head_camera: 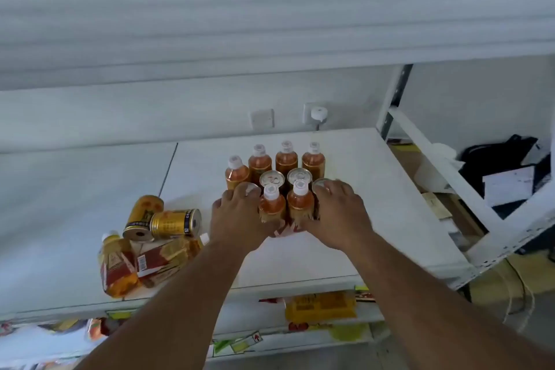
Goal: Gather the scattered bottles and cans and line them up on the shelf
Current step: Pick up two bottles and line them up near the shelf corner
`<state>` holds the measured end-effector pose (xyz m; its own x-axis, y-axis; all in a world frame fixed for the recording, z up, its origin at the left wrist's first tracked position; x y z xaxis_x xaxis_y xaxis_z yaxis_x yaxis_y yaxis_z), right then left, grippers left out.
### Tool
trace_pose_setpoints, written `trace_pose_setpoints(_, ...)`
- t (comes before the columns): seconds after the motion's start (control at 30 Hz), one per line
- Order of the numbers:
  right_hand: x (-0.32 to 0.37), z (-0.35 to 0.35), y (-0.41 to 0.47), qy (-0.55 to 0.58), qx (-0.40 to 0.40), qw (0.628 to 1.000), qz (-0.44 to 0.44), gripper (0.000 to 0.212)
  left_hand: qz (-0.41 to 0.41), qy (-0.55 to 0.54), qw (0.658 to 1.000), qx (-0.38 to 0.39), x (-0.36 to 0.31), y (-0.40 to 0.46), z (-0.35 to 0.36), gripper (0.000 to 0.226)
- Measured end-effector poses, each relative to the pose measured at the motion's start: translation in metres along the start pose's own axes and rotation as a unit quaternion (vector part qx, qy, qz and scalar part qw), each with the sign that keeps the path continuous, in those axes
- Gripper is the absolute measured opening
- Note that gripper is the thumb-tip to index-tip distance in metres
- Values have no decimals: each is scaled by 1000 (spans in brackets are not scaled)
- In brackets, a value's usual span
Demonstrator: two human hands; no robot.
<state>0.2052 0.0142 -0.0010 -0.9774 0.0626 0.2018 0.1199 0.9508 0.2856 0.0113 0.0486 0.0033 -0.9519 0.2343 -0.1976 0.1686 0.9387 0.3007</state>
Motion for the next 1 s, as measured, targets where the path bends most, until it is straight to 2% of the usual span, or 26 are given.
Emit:
trace_pose_setpoints(0.1,-3,11,10,16,-4,1000,3,83,9,12,1000,-19,-1,8,3,86)
trace_pose_setpoints(0.23,-4,22,21,49,-17,999,4,89,4,-27,1000,-6,-4,14,16,93)
trace_pose_setpoints(0.33,-3,24,26,67,-35,997,-12,92,12,-37,999,-28,-6,16,19,97)
trace_pose_setpoints(0.53,-1,27,27,105,-16,994,24,96,-9,-63,998,-5,-6,12,20,96)
trace_pose_setpoints(0.7,1,16,27,123,-26,992,10,90,-4,-95,995,-6,-7,14,9,86)
trace_pose_setpoints(0.83,9,-14,27,169,-31,985,19,88,1,-175,984,-29,-12,10,-22,67)
trace_pose_setpoints(0.93,13,-41,22,230,-24,971,62,86,-42,-277,960,-22,-13,4,-44,54)
trace_pose_setpoints(1.0,14,-57,14,279,-15,956,94,80,-63,-317,946,2,-11,1,-50,56)
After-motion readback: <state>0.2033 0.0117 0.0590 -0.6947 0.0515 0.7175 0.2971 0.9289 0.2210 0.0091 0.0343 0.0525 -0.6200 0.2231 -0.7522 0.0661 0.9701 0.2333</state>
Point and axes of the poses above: each hand's wrist, its own y-axis towards the middle knuckle, its own z-axis out of the palm, x = y × z, the point moved 5 cm from there along y, towards the middle knuckle, and after that the axes turned 14 degrees about -x, right-handed, at the moved point
